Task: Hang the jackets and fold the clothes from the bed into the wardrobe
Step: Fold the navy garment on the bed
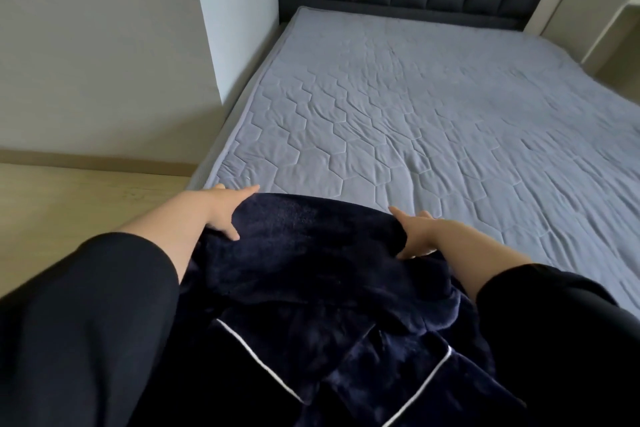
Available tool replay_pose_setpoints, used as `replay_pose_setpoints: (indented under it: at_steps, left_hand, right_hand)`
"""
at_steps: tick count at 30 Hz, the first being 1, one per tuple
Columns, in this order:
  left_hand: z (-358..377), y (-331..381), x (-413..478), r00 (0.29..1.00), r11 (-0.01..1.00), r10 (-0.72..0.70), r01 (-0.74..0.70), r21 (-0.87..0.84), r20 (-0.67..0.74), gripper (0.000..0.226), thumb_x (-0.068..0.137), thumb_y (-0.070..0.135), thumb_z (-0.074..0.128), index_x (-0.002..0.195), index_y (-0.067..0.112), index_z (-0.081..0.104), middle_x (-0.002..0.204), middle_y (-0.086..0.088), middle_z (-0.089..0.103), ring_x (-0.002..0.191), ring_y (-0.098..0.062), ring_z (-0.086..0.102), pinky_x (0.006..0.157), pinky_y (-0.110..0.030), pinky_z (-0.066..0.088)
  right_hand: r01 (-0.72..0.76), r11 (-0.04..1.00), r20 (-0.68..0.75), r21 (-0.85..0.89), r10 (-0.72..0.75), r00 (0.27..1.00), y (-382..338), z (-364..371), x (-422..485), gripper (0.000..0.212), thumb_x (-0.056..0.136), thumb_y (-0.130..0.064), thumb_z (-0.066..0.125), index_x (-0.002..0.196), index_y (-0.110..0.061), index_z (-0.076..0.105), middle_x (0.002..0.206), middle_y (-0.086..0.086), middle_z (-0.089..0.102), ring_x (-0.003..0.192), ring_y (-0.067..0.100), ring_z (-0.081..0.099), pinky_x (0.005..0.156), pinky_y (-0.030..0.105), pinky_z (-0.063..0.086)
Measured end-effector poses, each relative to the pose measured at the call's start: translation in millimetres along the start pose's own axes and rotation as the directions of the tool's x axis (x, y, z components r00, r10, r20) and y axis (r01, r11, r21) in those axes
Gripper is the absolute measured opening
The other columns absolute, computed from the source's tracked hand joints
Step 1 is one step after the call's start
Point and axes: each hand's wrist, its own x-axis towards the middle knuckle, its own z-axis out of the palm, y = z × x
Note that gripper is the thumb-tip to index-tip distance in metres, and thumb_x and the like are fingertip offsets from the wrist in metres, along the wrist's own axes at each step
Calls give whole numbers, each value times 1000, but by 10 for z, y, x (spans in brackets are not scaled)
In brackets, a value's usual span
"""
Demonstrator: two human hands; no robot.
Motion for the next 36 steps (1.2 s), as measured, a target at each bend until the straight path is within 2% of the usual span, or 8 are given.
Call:
replay_pose_setpoints:
  at_steps: [5,7,10,14,17,26,32,36]
  left_hand:
    - [101,120,-46,974,975,-9,59,214,-226,104,64,49,82,147,30,22,136,-5,49,133,-26,31,102,-39,31]
    - [174,136,-95,931,967,29,67,248,-365,61,65,46,78,113,29,45,111,4,59,113,-20,41,90,-37,33]
    - [189,97,-254,889,984,83,-3,176,-450,30,64,31,61,77,28,35,86,10,50,96,-18,37,78,-34,30]
    - [-14,15,-581,914,988,114,-147,-56,-389,23,63,18,59,72,19,38,79,1,44,82,-20,44,64,-32,39]
    - [-222,65,-820,829,998,36,-56,-19,-559,18,66,13,57,76,19,44,81,-4,47,70,-26,49,56,-30,39]
    - [-648,228,-1379,362,988,-46,151,10,-931,29,68,-10,57,89,9,52,92,-15,61,94,-36,52,70,-38,32]
    - [330,-49,-1657,389,938,309,28,347,-868,41,37,-16,70,71,3,56,69,-14,52,70,-34,54,60,-40,44]
    - [1026,-135,-1703,471,849,508,-134,511,-721,32,42,-7,67,71,4,61,93,-17,60,94,-34,54,78,-43,51]
  right_hand:
    - [10,965,-274,-264,-85,958,-168,123,-166,59,80,-39,66,129,-23,38,120,1,57,122,24,41,107,46,25]
    - [9,947,-366,-321,-133,921,-180,200,-254,34,82,-30,59,111,-20,44,107,-1,60,115,22,43,104,43,24]
    - [17,942,-393,-336,-157,906,-115,184,-410,23,79,-27,59,92,-23,41,81,-7,48,111,20,43,101,41,24]
    - [-26,958,-485,-285,-121,866,-50,84,-573,22,78,-28,57,93,-24,42,89,-4,56,106,20,46,93,39,27]
    - [-85,964,-588,-251,-83,805,-113,-15,-718,20,80,-23,55,94,-24,41,97,-2,62,107,21,48,95,40,28]
    - [-77,990,-956,-117,-91,280,-239,-623,-1227,23,68,3,60,87,-5,52,86,14,58,93,32,44,78,40,20]
    - [48,944,-918,-328,-330,221,-98,229,-1431,44,42,0,77,82,-3,58,80,14,55,81,34,50,77,42,28]
    - [108,880,-815,-462,-469,339,22,942,-1480,54,40,-9,83,90,-1,64,108,21,60,105,37,51,96,58,37]
